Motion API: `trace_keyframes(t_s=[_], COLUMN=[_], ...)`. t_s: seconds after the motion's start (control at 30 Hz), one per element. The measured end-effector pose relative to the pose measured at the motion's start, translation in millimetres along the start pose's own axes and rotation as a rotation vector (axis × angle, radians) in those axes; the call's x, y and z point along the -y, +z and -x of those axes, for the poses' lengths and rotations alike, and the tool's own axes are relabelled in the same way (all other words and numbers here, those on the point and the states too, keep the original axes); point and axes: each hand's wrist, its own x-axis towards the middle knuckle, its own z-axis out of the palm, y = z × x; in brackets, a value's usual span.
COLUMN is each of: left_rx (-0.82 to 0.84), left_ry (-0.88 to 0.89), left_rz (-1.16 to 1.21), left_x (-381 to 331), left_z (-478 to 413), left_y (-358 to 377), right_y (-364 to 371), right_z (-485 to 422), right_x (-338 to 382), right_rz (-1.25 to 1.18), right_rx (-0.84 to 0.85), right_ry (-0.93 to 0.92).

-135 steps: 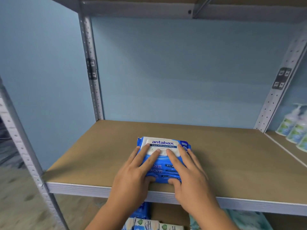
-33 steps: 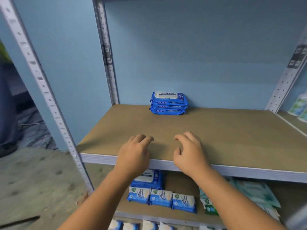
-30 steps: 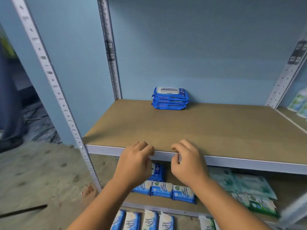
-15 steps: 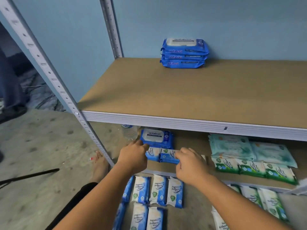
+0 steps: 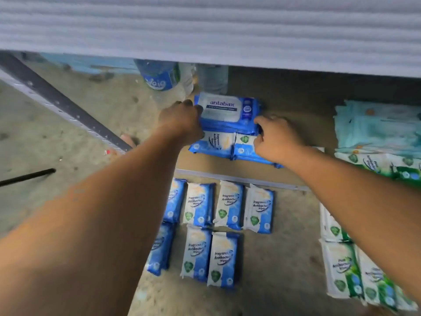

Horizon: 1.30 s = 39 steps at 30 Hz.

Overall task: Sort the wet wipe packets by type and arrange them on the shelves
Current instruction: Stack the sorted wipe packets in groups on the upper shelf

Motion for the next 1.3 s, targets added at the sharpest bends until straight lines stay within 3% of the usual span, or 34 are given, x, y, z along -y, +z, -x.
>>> trace_keyframes(t_s=[0.17, 0.3, 0.43, 0.63, 0.9, 1.3], left_rx=[-0.036, -0.080, 0.040, 0.149, 0.130, -0.091], left_ry=[-0.015, -0.201, -0.406, -0.366, -0.323, -0.330], left_rz=[0.071, 0.503, 0.987, 0.932, 0.922, 1.132], left_x=[3.8, 0.9, -4.2, -10.2, -18.7, -52.5], left_z=[-22.7, -35.8, -43.4, -53.6, -53.8, -10.4], left_y=[25.9, 43.9, 54.0, 50.8, 49.3, 15.5], right_y=[29.5, 35.5, 36.6, 33.2, 35.6, 19.7], right_z=[-26.5, -47.9, -68.2, -80.0, -75.9, -36.7], right_x=[-10.8, -2.5, 6.8, 12.0, 14.8, 2.1], right_rz=[-0.124, -0.319, -0.608, -0.719, -0.832, -0.865], right_rx=[-0.097, -0.190, -0.079, 0.066, 0.051, -0.258], right_ry=[-0.024, 0.082, 0.323, 0.495, 0.402, 0.374])
